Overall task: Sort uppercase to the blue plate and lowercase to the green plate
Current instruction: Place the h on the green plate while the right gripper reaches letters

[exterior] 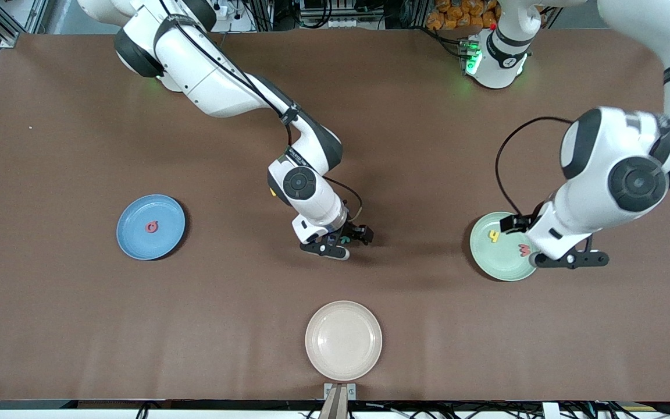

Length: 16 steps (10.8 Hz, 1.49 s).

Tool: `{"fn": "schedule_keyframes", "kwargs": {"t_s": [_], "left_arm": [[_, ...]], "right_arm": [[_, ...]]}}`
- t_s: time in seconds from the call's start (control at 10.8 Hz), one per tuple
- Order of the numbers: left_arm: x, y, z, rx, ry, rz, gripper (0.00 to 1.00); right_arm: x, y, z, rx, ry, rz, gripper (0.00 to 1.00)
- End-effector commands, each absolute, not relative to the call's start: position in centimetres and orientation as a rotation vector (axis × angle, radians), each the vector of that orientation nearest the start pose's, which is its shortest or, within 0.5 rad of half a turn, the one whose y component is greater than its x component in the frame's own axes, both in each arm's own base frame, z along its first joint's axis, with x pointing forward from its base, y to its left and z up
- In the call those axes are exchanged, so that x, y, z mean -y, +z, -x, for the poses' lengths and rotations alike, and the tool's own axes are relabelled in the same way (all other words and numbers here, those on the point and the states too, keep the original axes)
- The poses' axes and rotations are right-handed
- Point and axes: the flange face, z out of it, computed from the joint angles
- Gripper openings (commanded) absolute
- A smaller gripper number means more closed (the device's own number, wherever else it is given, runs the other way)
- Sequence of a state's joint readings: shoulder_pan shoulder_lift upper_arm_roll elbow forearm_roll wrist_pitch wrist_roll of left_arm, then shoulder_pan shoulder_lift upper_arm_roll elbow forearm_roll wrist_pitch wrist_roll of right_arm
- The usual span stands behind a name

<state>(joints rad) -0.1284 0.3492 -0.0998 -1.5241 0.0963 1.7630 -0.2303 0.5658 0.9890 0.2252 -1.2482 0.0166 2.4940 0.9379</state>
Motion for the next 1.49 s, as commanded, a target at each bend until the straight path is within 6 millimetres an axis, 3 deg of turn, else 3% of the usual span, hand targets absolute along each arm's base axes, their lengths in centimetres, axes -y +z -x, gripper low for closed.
{"fn": "schedule_keyframes", "kwargs": {"t_s": [0.0, 0.19, 0.74, 1.02, 1.21, 1.39], "left_arm": [[13.6, 48.7, -62.2, -0.083, 0.095, 3.052, 1.0], [14.5, 50.0, -61.7, -0.109, 0.064, 3.052, 1.0], [13.7, 54.8, -60.0, -0.111, -0.017, 3.056, 1.0], [14.6, 53.9, -59.4, -0.141, 0.046, 3.047, 1.0], [14.9, 53.8, -59.3, -0.145, 0.049, 3.05, 1.0], [15.4, 53.6, -59.4, -0.157, 0.049, 3.051, 1.0]], "right_arm": [[-51.6, 18.9, -58.5, -0.425, -0.048, 2.767, 1.0], [-50.6, 18.1, -58.7, -0.42, -0.044, 2.789, 1.0], [-46.9, 18.8, -60.4, -0.377, 0.039, 2.912, 1.0], [-48.7, 19.9, -59.3, -0.325, 0.027, 2.91, 1.0], [-50.7, 20.3, -57.5, -0.139, -0.045, 3.009, 1.0], [-50.9, 21.0, -57.8, -0.04, -0.06, 3.038, 1.0]]}}
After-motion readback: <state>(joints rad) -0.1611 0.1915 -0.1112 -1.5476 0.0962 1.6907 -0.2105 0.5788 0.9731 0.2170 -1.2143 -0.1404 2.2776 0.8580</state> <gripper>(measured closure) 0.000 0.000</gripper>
